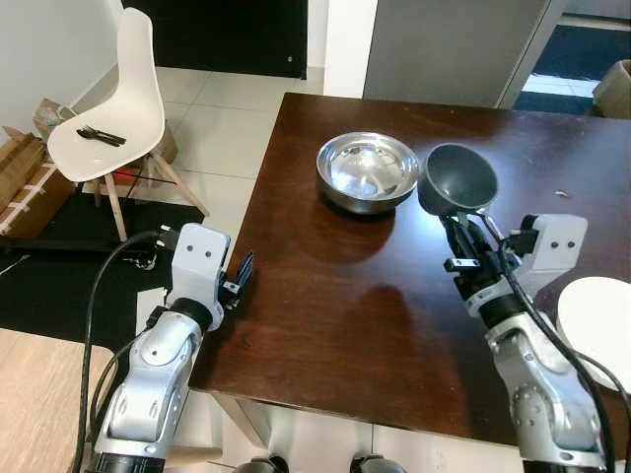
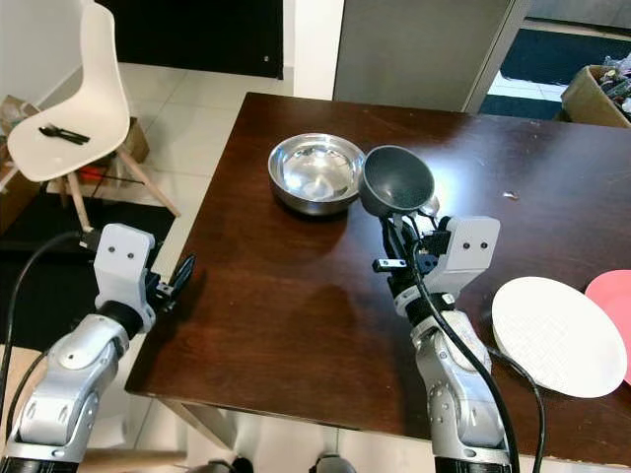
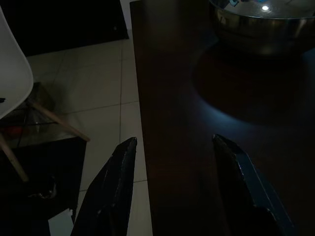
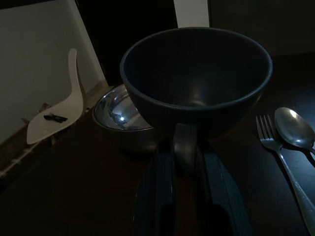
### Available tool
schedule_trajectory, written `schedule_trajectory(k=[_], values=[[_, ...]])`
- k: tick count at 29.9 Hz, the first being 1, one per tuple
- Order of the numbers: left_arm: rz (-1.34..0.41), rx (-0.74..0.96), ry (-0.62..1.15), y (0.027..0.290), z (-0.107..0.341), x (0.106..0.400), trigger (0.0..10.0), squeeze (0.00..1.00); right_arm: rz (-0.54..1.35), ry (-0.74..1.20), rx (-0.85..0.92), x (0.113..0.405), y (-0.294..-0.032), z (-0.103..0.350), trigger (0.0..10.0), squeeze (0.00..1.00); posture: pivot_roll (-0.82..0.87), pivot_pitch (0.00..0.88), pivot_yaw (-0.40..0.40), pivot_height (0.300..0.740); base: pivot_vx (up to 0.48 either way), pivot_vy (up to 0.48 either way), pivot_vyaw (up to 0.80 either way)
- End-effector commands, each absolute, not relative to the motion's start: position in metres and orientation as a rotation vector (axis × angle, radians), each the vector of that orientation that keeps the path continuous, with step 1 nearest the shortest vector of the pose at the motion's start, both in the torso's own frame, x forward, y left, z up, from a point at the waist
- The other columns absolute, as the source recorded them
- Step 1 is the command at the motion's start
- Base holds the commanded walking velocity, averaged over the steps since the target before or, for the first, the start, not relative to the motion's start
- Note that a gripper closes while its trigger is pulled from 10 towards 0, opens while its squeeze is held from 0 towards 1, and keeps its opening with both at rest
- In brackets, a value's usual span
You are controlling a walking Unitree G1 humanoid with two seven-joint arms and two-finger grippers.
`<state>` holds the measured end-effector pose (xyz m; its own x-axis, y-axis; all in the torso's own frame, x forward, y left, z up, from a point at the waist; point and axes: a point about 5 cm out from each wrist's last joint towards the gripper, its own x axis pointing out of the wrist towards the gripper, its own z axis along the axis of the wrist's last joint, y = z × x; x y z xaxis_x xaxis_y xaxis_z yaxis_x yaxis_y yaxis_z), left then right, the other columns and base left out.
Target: Setting the table
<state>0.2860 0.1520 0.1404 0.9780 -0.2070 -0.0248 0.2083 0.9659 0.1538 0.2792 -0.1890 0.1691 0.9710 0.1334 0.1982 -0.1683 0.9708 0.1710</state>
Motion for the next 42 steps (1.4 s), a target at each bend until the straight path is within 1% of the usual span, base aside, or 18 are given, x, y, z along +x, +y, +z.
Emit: schedule_trajectory(k=[1,12,42], values=[[-0.207,0.164,0.020,0.1520,0.1391,0.2836,10.0,0.00,0.145,-0.173,0.182,0.2800,-0.1890,0.1662,10.0,0.00,-0.13,0.046,0.048,0.740,-0.446,0.000,0.00],[-0.198,0.167,0.014,0.1511,0.1395,0.2833,10.0,0.00,0.146,-0.179,0.207,0.2851,-0.1874,0.1689,10.0,0.00,-0.12,0.044,0.040,0.740,-0.462,0.000,0.00],[-0.207,0.174,0.006,0.1500,0.1426,0.2854,10.0,0.00,0.144,-0.187,0.232,0.2863,-0.1859,0.1688,10.0,0.00,-0.12,0.040,0.056,0.740,-0.416,0.000,0.00]])
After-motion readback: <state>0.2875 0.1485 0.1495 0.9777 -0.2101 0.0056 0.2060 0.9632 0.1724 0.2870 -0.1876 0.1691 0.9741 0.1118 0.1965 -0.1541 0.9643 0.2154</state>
